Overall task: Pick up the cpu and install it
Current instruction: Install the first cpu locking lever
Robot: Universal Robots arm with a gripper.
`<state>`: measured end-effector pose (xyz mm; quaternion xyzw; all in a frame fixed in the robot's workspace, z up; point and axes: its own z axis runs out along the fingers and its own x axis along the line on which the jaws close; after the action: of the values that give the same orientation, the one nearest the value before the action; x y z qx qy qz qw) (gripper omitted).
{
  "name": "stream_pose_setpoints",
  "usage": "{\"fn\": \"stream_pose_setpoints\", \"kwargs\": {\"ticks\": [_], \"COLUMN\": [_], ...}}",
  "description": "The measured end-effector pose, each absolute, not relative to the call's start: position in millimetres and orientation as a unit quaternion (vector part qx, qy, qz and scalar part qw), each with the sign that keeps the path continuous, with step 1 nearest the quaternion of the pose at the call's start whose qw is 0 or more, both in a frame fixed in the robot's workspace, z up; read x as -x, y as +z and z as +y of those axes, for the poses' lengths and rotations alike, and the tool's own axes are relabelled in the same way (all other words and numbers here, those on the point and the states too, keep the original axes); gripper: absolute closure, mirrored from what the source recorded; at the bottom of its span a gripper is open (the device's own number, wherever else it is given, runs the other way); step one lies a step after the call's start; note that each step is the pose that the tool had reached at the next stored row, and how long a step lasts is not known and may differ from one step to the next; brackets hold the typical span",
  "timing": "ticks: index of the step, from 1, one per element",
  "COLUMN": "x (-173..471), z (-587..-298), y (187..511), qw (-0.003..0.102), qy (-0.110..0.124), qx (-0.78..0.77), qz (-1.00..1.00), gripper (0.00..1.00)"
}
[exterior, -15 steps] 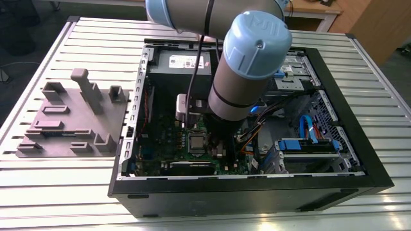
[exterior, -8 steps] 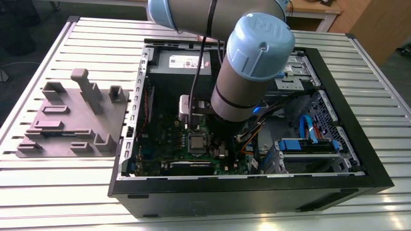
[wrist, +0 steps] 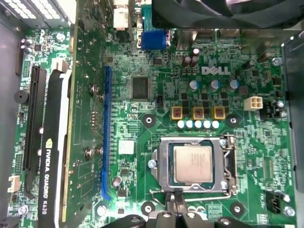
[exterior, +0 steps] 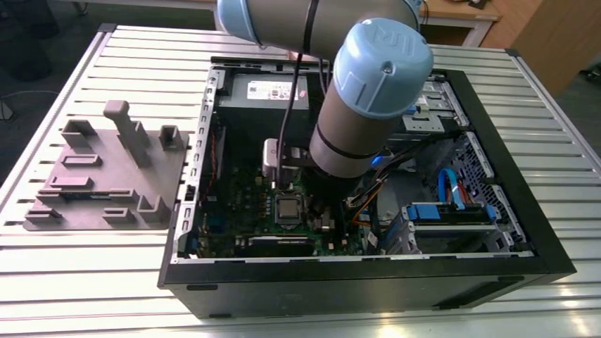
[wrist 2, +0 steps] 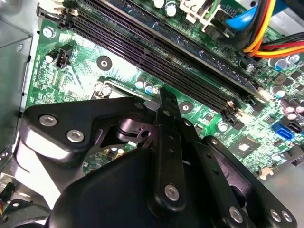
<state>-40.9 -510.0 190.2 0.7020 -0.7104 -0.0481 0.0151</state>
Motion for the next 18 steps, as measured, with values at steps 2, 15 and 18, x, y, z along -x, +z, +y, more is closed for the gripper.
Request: {"fn": "stream_pose_setpoints", "kwargs": {"ticks": [2, 15, 18], "x": [41, 41, 41], "z": [-510, -510, -510], "y": [196, 224, 224], "qw": [0.016, 0.016, 0.016], "qy": [-0.048, -0.048, -0.048], "qx": [-0.702, -0.702, -0.702], "qz": [-0.710, -0.710, -0.710], "gripper": [0.90, 0.90, 0.90]}}
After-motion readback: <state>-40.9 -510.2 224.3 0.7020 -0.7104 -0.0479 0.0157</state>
